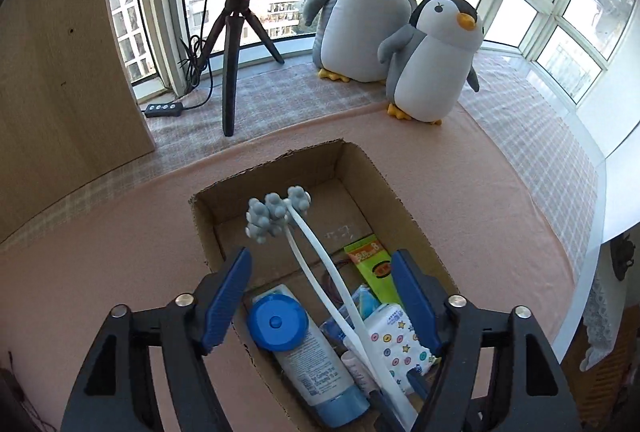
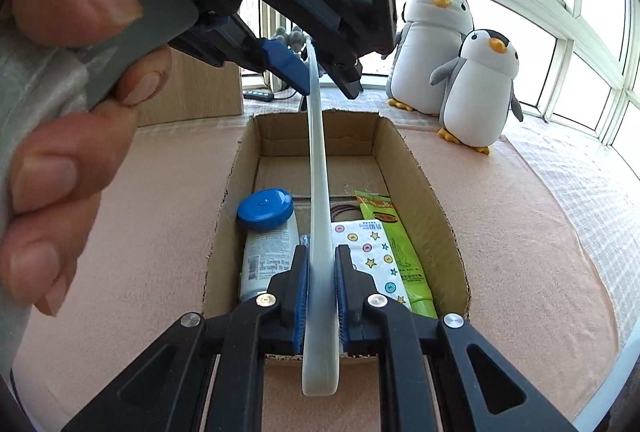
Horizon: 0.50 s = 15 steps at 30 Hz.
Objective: Organize objects
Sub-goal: 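Lower the massage stick into the box and open the right gripper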
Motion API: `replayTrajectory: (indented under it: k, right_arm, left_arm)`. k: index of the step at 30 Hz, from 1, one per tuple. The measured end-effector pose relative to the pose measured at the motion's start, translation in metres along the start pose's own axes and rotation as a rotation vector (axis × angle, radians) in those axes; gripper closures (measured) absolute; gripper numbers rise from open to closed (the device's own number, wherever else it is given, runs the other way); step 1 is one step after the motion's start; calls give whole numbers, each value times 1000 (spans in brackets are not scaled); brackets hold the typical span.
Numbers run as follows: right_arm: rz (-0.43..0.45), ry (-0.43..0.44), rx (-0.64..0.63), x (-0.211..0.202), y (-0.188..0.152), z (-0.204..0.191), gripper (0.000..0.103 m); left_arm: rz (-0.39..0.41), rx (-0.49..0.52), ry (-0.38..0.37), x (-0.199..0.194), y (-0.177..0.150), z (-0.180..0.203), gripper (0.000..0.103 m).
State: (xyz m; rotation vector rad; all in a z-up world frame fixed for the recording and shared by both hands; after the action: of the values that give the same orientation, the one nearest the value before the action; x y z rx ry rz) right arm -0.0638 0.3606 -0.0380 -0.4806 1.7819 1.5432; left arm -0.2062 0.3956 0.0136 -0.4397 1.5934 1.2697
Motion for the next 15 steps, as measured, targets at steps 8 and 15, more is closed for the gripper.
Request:
replayTrajectory:
  k: [8, 15]
  right_arm:
    - [74, -29, 82, -29, -11, 16, 48]
    - [102, -55, 145, -46, -3, 21, 22]
  left_arm:
    - [173, 40, 89, -78, -17, -26, 6]
    - [318, 38, 143, -155, -30, -48, 1]
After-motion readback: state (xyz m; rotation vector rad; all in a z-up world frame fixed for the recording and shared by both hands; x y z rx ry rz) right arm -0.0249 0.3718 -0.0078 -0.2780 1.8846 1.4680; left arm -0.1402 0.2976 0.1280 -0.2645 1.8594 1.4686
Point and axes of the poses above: each gripper's, at about its wrist camera, not at the fingertips, and x roughly the way its jaws point, z to its right, y to its top, the point moved 3 cm from there along x, roughly the way its jaws point, and after that the axes turned 6 degrees about x, right-handed, at the moved point
